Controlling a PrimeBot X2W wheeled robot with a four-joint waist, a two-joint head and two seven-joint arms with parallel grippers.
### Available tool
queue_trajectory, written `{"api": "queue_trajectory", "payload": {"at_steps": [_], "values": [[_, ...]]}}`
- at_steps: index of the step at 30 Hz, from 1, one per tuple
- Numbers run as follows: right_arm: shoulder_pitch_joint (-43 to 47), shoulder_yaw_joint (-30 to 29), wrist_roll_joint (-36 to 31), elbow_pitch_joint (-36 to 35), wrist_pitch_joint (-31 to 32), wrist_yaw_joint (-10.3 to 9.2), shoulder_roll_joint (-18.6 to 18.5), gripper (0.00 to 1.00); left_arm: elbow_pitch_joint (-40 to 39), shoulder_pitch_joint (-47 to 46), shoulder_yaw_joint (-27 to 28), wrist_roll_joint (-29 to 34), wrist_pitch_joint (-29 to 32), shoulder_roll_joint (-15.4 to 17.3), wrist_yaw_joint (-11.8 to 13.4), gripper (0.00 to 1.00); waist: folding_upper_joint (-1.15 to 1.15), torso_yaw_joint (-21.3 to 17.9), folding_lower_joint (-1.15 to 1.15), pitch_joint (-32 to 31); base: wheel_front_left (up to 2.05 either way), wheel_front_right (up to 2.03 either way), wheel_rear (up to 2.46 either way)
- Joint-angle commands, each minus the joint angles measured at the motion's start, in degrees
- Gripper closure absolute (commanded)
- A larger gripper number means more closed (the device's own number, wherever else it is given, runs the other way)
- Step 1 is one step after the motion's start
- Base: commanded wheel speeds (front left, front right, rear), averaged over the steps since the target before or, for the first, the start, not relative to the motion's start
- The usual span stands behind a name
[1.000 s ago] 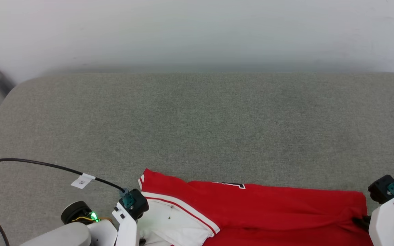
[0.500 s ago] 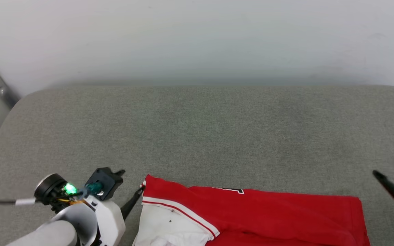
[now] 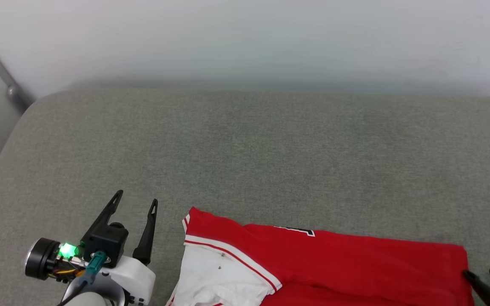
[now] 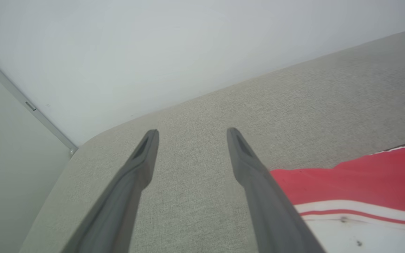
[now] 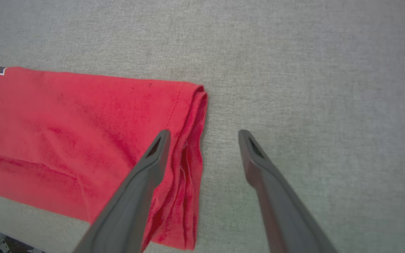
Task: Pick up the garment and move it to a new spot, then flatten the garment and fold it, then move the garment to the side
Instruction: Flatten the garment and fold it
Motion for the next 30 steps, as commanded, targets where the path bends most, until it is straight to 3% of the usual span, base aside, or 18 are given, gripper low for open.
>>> {"api": "queue_trajectory", "payload": {"at_steps": [1, 8, 12, 17, 19, 20, 30], "values": [[1.13, -0.74, 0.67, 0.05, 0.77, -0.03, 1.50, 0.00, -0.16, 1.87, 1.38, 0.92, -0.44, -0.87, 0.84, 0.00, 0.00, 0.63, 0.00, 0.62, 0.00, 0.00, 0.00], [3.08, -1.27, 0.48, 2.37, 3.78, -0.03, 5.51, 0.00, -0.35, 6.84, 8.83, 6.69, -0.57, -6.89, 1.85, 0.00, 0.00, 2.39, 0.00, 1.44, 0.00, 0.00, 0.00], [3.54, 0.12, 1.19, 3.46, 6.54, -0.03, 7.47, 0.00, -0.11, 10.32, 13.68, 10.26, -0.54, -10.43, 1.30, 0.00, 0.00, 2.99, 0.00, 1.49, 0.00, 0.00, 0.00], [4.47, 3.08, 3.11, 2.76, 11.05, 0.07, 9.05, 0.00, -0.42, 15.98, 22.05, 16.66, -0.54, -16.23, -1.13, 0.00, 0.00, 3.52, 0.00, 1.01, 0.00, 0.00, 0.00], [4.38, 3.14, 3.01, 2.59, 11.18, 0.07, 8.95, 0.70, -0.65, 17.57, 24.00, 18.74, -0.54, -17.75, -1.62, 0.00, 0.00, 3.52, 0.00, 0.72, 0.00, 0.00, 0.00], [3.59, 1.58, 2.90, 2.21, 10.28, 0.04, 7.39, 1.00, -1.22, 21.31, 28.63, 23.41, -0.54, -21.19, -3.19, 0.00, 0.00, 3.26, 0.00, -0.21, 0.00, 0.00, 0.00], [4.33, -4.03, 3.08, 1.44, 9.76, -0.03, 3.34, 1.00, -1.42, 27.05, 35.93, 30.15, -0.54, -26.59, -6.38, 0.00, 0.00, 2.20, 0.00, -2.24, 0.00, 0.00, 0.00]]}}
